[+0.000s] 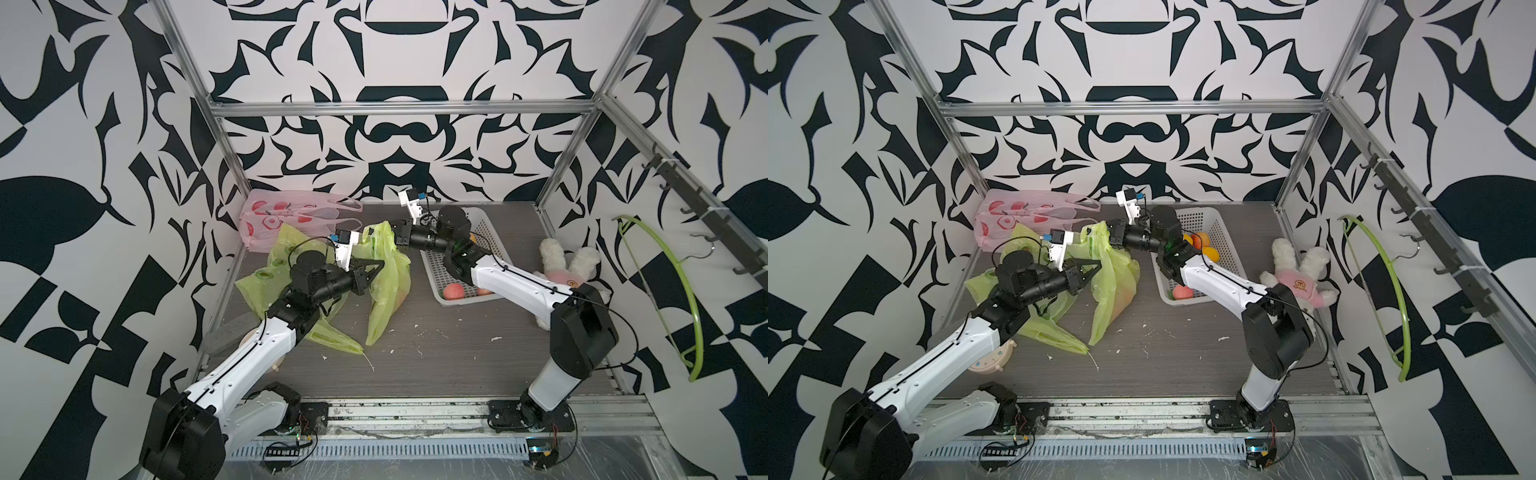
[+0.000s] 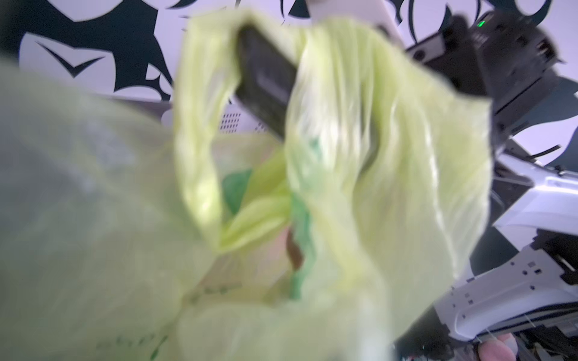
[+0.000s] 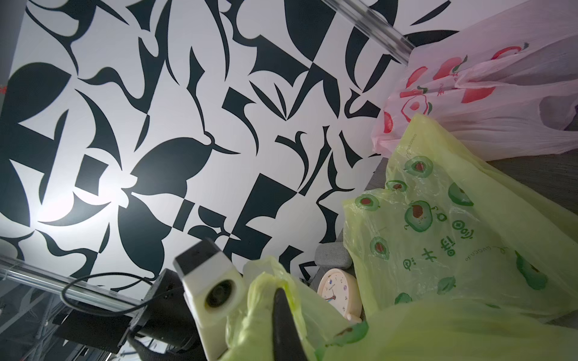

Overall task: Place the peach into a plastic bag & tie a knot
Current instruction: Cross the plastic bag at the center of the board.

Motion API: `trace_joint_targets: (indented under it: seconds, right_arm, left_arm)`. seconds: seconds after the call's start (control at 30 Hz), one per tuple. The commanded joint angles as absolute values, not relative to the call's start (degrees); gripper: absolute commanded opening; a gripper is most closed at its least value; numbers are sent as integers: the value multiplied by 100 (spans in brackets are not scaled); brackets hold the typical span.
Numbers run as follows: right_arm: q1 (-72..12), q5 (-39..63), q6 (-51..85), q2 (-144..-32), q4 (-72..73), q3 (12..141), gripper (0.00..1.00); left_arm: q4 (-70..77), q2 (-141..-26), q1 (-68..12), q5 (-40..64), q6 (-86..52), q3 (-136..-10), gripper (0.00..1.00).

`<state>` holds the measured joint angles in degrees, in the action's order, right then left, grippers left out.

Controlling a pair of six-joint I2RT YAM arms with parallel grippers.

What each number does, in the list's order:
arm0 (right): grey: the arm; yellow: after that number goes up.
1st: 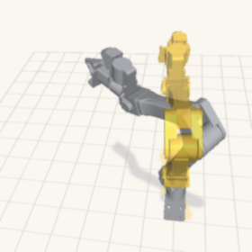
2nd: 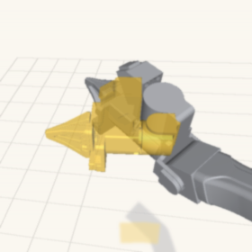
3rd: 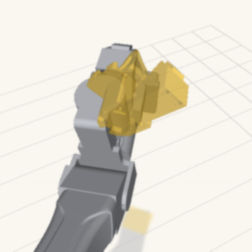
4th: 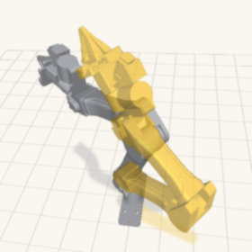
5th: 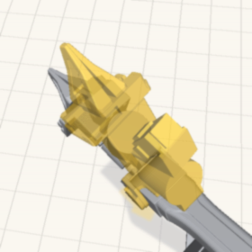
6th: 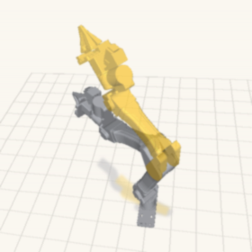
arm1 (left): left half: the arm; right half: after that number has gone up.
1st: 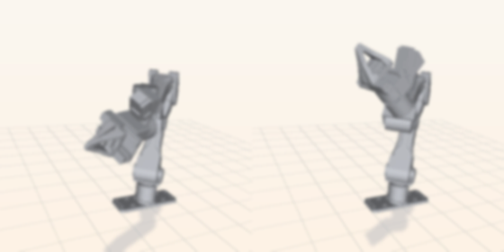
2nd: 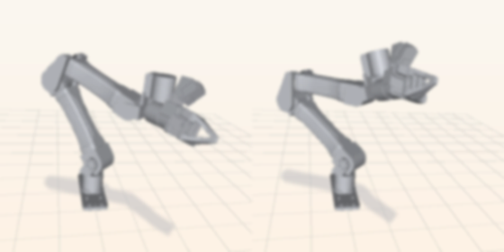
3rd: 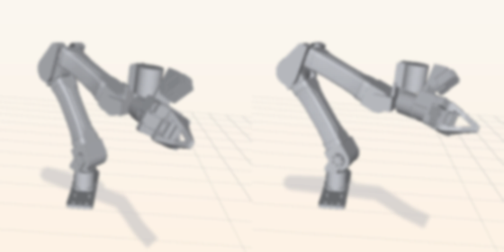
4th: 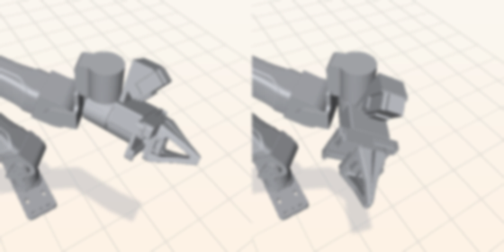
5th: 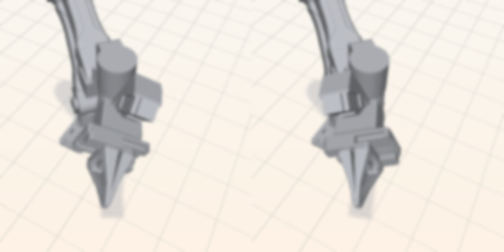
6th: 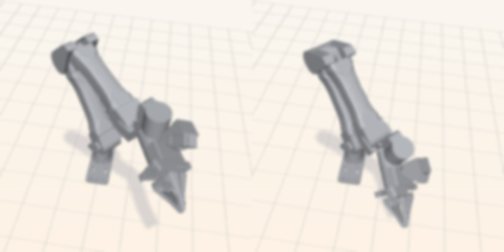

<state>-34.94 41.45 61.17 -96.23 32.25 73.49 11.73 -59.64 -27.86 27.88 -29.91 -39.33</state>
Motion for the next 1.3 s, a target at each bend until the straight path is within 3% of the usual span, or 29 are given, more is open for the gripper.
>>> trace_joint_targets:
  seconds: [0.0, 0.27, 0.57, 0.83, 1.13, 1.23, 1.27]
  right_arm:
    - [-3349, 3960, 5753, -8983, 3826, 7787, 0]
    - [-3272, 4249, 5587, -9026, 3570, 7901, 0]
    - [-3263, 4423, 5445, -9026, 3283, 7972, 0]
    - [-3264, 4599, 5441, -8922, 3122, 7941, 0]
    - [-3271, 4730, 5347, -8727, 2873, 7893, 0]
    - [-3274, 4713, 5244, -8660, 2744, 7894, 0]
    - [-3272, 4698, 5223, -8650, 2720, 7901, 0]
  left_arm:
    - [-415, -5617, -2818, 2735, -2747, -3867, 23]
    - [-2100, -4984, -2812, 2297, -2082, -4627, 46]
    - [-2636, -4118, -2808, 1118, -1376, -5822, 67]
    - [-2609, -4834, -2804, 912, -15, -7014, 74]
    - [-1982, -6054, -2804, 1988, 120, -7424, 76]
    - [-1907, -6262, -2808, 2356, -26, -7251, 65]
    - [-1867, -6315, -2804, 2432, -161, -7157, 56]
